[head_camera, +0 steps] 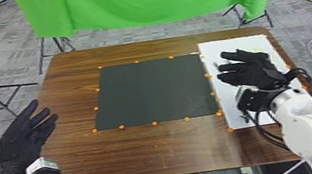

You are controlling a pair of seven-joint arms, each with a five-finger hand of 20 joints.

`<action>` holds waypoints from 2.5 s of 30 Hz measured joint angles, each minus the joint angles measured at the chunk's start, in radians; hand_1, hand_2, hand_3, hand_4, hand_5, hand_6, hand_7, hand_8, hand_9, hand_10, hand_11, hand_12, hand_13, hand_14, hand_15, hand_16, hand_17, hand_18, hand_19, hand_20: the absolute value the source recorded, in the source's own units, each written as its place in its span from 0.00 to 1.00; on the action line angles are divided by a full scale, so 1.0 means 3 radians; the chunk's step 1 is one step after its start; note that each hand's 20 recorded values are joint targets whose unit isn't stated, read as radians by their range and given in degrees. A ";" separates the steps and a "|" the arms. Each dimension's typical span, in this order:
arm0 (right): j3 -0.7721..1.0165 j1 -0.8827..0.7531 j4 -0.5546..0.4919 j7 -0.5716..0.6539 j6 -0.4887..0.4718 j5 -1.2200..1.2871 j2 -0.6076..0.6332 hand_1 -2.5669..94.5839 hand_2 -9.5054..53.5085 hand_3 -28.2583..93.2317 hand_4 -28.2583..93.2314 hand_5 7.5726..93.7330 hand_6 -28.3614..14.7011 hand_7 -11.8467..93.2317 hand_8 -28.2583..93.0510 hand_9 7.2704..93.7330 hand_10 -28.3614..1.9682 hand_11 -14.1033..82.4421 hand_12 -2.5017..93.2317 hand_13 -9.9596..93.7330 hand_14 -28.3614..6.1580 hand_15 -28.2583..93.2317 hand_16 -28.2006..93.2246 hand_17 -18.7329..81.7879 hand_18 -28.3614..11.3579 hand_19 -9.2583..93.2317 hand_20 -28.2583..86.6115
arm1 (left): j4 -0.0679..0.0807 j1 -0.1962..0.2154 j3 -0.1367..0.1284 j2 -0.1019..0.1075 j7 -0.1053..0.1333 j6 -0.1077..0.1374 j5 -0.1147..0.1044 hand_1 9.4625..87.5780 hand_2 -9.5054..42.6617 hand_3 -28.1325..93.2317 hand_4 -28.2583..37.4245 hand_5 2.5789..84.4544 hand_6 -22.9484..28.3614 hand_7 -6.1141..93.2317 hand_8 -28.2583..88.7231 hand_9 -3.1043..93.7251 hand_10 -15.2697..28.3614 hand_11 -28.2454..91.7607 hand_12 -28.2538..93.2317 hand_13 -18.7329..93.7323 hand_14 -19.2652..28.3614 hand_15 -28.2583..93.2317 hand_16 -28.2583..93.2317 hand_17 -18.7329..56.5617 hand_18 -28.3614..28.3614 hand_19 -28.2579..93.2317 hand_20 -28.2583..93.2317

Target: Arrange flowers

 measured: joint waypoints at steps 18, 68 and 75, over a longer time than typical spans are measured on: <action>-0.0570 0.0474 -0.0439 0.2547 -0.0677 -0.2751 0.0106 0.34 0.05 0.93 0.04 0.62 0.49 0.53 0.08 0.68 0.33 0.85 0.25 0.78 0.50 0.96 0.35 0.58 0.10 1.00 0.72 | -0.0017 0.0028 -0.0012 -0.0009 -0.0027 0.0000 0.0002 0.18 0.27 0.90 0.10 0.42 0.63 0.20 0.16 0.39 0.79 0.44 0.31 0.39 0.95 0.62 0.17 0.10 0.91 0.68 0.23; -0.1725 0.0509 -0.0180 0.3208 -0.1198 -0.4820 0.0549 0.38 0.00 0.93 0.02 0.58 0.44 0.59 0.18 0.65 0.25 0.86 0.26 0.76 0.46 0.95 0.34 0.58 0.06 1.00 0.70 | 0.0004 -0.0009 -0.0026 0.0063 0.0100 -0.0002 -0.0020 0.18 0.26 0.90 0.10 0.42 0.63 0.20 0.16 0.39 0.79 0.44 0.31 0.39 0.95 0.62 0.17 0.10 0.91 0.68 0.23; -0.1840 0.0604 -0.0131 0.3211 -0.1384 -0.4936 0.0551 0.39 0.00 0.93 0.02 0.59 0.44 0.59 0.23 0.65 0.24 0.86 0.26 0.76 0.45 0.95 0.34 0.57 0.05 1.00 0.70 | 0.0001 0.0001 -0.0049 0.0056 0.0088 -0.0002 -0.0020 0.18 0.27 0.90 0.10 0.42 0.63 0.20 0.16 0.39 0.79 0.44 0.31 0.39 0.95 0.62 0.17 0.10 0.91 0.68 0.23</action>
